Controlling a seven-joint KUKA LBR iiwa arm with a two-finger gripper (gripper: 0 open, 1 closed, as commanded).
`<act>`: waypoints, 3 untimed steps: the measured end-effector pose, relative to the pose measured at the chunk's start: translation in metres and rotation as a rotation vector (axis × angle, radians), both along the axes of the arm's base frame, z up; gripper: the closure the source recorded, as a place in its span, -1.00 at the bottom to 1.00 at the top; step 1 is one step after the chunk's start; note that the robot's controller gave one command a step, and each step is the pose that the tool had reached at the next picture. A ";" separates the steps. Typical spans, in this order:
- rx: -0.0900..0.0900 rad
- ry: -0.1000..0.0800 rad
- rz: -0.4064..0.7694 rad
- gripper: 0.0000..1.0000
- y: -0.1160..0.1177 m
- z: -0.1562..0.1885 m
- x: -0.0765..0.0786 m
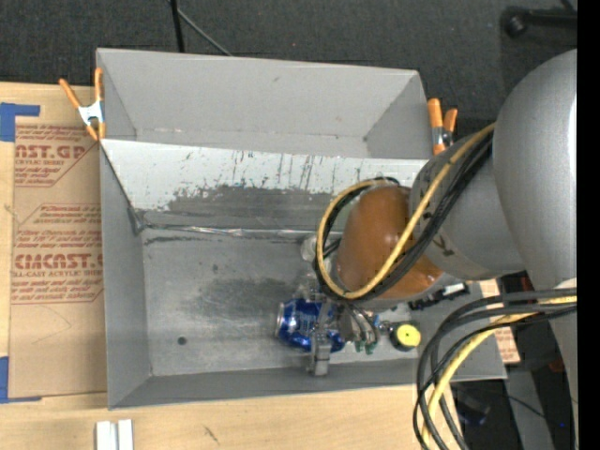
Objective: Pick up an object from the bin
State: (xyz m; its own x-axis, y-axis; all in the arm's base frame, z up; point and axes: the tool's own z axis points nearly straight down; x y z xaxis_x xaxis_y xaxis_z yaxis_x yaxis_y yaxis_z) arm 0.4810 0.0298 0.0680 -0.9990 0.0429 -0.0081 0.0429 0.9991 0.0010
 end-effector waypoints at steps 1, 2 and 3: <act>0.000 -0.003 0.000 -1.00 0.000 0.000 0.001; 0.000 0.002 0.001 1.00 0.000 0.001 0.000; 0.000 0.003 0.002 1.00 0.001 0.062 0.001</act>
Offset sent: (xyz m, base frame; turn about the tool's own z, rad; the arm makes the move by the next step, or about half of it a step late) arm 0.0000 0.0000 0.0000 0.0000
